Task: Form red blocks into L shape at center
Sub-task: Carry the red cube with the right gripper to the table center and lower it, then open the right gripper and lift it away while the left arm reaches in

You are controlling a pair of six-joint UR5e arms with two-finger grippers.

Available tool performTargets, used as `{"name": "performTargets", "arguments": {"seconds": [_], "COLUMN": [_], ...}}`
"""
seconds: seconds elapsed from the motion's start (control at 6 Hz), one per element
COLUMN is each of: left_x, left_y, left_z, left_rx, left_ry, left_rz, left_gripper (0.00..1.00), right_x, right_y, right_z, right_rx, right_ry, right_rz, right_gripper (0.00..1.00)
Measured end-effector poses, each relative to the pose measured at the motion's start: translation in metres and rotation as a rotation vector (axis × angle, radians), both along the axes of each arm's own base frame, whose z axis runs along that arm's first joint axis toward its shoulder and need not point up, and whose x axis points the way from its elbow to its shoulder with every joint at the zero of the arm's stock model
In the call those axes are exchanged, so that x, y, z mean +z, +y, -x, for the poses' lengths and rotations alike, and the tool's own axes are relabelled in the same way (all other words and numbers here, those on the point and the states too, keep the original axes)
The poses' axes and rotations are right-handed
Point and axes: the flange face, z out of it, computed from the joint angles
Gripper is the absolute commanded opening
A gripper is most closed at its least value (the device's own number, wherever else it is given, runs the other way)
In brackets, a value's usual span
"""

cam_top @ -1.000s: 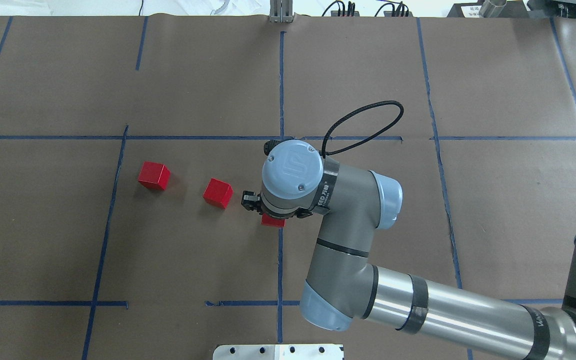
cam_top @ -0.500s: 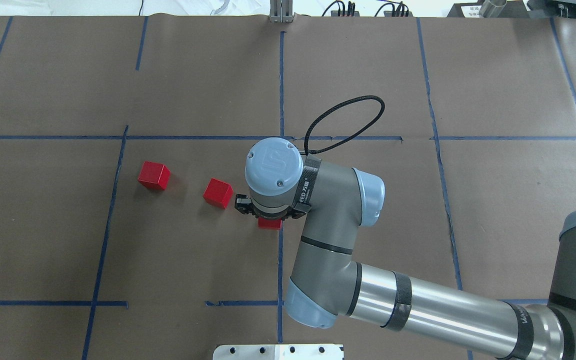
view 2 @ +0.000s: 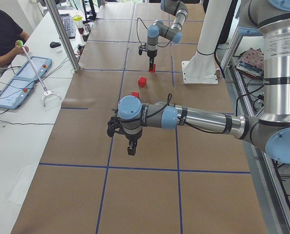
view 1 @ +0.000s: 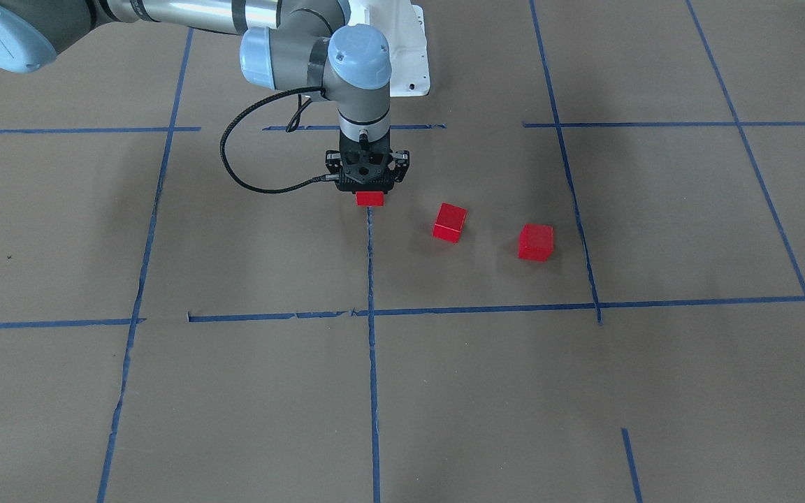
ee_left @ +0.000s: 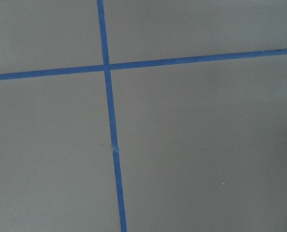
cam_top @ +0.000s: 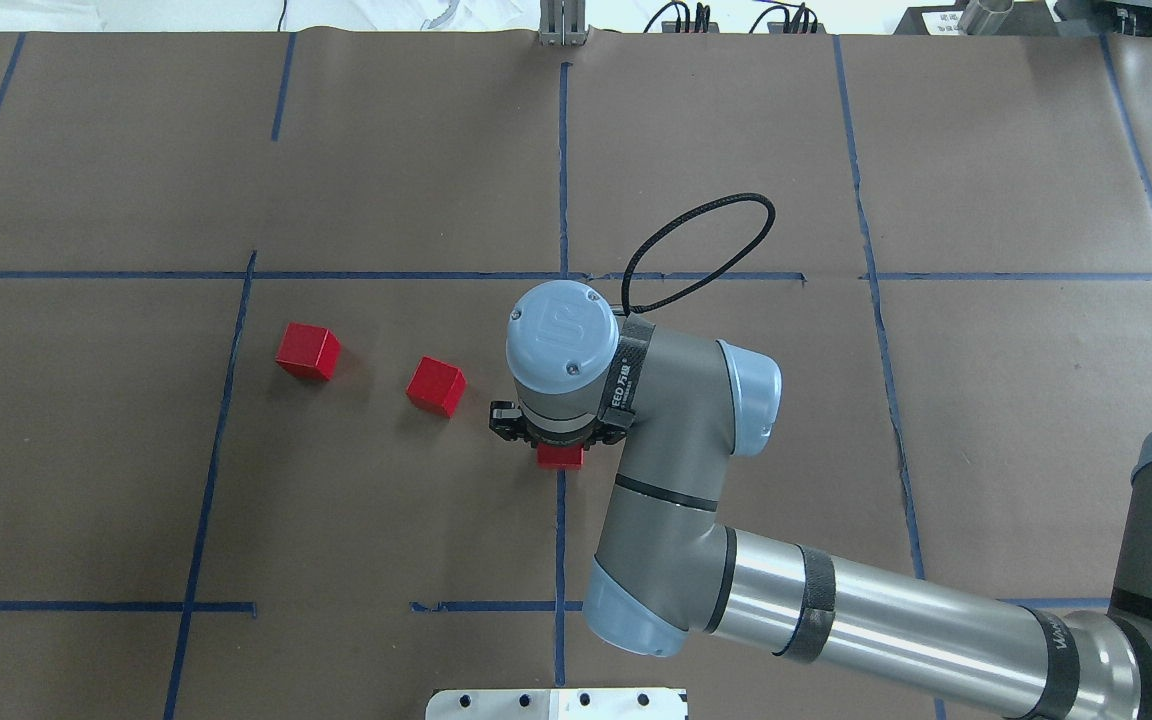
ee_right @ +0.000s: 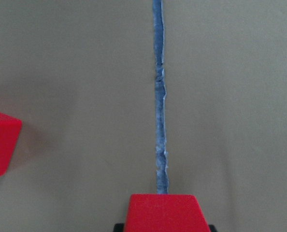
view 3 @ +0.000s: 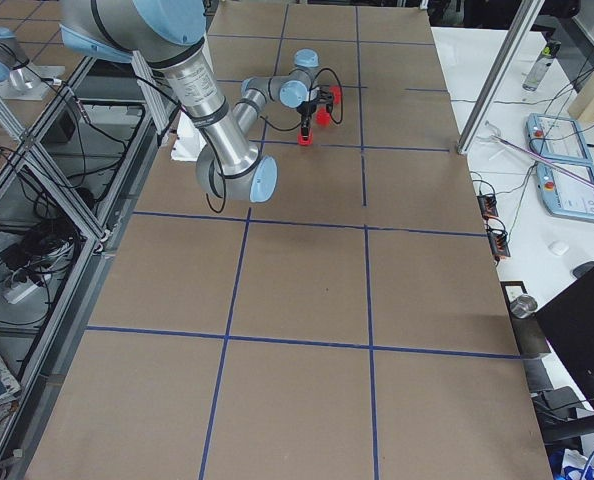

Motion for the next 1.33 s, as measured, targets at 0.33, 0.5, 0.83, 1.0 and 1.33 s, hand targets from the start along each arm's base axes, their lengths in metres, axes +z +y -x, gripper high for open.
{"name": "performTargets", "arguments": {"seconds": [0.33,0.5,0.83,1.0,1.33], "left_x": [0.001,0.001,0.001,-0.002,-0.02], "left_y": [0.001,0.001,0.001,-0.001,-0.011], "left_z": [0.0,0.001,0.001,0.0,-0.027], "left_rx": [0.0,-0.001,-0.001,0.001,0.02], "left_ry": [0.0,0.0,-0.001,-0.001,0.019], "left_rz": [0.002,0.003,0.001,-0.008,-0.072], "left_gripper": [1.0,1.0,1.0,1.0,1.0], "right_x": [0.003,0.006,0.005,-0.003,0.004], "right_y": [0.0,0.0,-0.001,-0.007,-0.02], "right_z": [0.0,0.0,-0.006,-0.031,-0.121], "right_rx": [0.001,0.001,-0.007,-0.006,0.016], "right_ry": [0.004,0.008,0.001,-0.037,-0.122], "right_rz": [0.0,-0.006,-0.02,-0.029,-0.011], "right_gripper": [0.97,0.99,0.99,0.99,0.99]}}
